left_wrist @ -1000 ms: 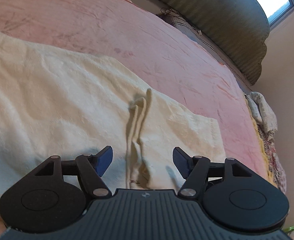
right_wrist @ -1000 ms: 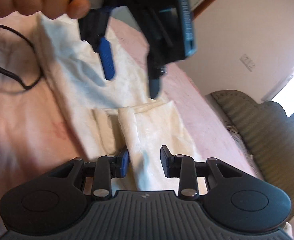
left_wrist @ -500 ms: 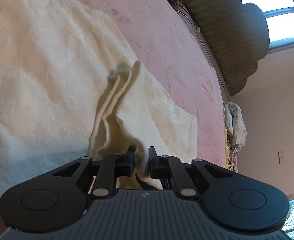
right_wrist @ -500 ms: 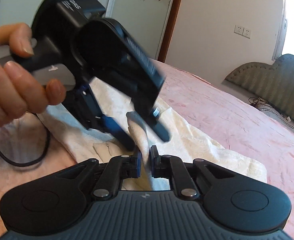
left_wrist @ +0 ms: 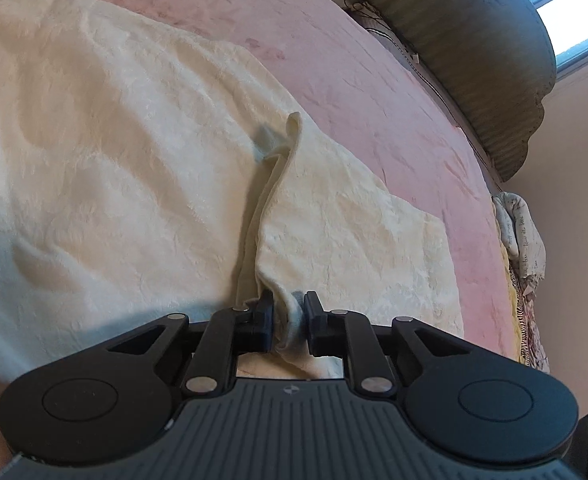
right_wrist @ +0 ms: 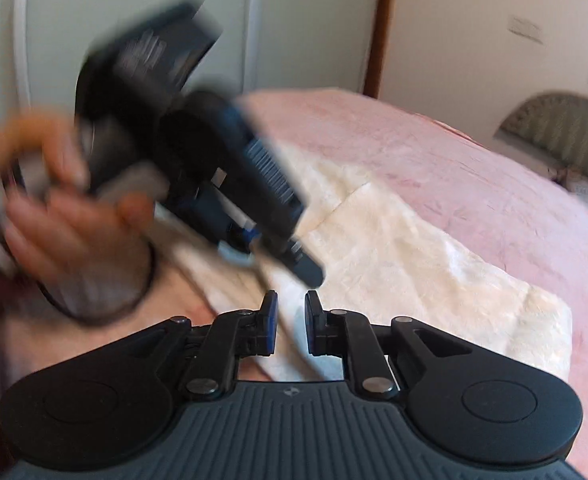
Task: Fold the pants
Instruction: 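Open both grippers and release the fold edge onto the pants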
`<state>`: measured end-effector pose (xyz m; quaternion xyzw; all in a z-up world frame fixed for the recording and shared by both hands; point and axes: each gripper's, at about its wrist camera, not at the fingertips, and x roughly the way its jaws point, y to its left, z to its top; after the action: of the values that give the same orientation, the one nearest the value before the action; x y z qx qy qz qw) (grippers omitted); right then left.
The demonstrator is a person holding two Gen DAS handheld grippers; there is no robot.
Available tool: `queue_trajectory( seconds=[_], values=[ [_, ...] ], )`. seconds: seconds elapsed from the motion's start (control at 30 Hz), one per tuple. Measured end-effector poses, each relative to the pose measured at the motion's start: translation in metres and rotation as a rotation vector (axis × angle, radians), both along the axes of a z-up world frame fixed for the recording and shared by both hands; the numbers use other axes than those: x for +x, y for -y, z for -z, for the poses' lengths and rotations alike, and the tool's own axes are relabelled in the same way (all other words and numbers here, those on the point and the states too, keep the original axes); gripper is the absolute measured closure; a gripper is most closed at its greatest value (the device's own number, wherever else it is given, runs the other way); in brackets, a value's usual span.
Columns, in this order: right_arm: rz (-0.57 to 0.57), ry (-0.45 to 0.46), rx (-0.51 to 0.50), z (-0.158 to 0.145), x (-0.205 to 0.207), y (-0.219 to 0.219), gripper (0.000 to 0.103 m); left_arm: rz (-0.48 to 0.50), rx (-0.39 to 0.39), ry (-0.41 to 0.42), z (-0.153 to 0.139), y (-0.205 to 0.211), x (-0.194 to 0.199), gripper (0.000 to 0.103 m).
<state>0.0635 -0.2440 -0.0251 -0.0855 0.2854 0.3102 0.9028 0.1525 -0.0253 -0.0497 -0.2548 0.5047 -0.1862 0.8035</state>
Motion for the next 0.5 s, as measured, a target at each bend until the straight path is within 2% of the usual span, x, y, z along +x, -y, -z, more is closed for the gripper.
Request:
queue_trajectory(
  seconds=[0.03,0.1,0.17,0.2,0.27,0.4,0.47,0.5],
  values=[
    [0.056,-0.002,0.068,-0.006,0.006,0.017,0.089,0.000,0.007,0.009,0.000,0.002,-0.001,0.076],
    [0.168,-0.013,0.130,-0.005,0.018,0.039,0.084,-0.003,0.013,0.015,-0.001,0.003,-0.003,0.076],
    [0.266,-0.081,0.075,0.014,0.033,0.048,0.075,0.001,0.019,0.018,0.000,0.003,-0.005,0.078],
    [0.289,-0.134,0.021,0.029,0.039,0.048,0.076,0.003,0.022,0.019,-0.001,0.003,-0.005,0.078],
    [0.314,-0.119,0.021,0.035,0.034,0.047,0.074,0.009,0.034,0.029,-0.002,0.001,-0.006,0.078],
    [0.246,-0.053,0.088,0.016,0.024,0.026,0.074,0.022,0.054,0.041,-0.010,0.005,-0.009,0.075],
    [0.206,-0.056,0.055,0.019,0.028,0.011,0.074,0.017,0.067,0.053,-0.018,0.001,-0.012,0.075],
    [0.179,-0.081,0.018,0.024,0.031,0.003,0.074,0.004,0.086,0.059,-0.022,-0.004,-0.014,0.069]
  ],
)
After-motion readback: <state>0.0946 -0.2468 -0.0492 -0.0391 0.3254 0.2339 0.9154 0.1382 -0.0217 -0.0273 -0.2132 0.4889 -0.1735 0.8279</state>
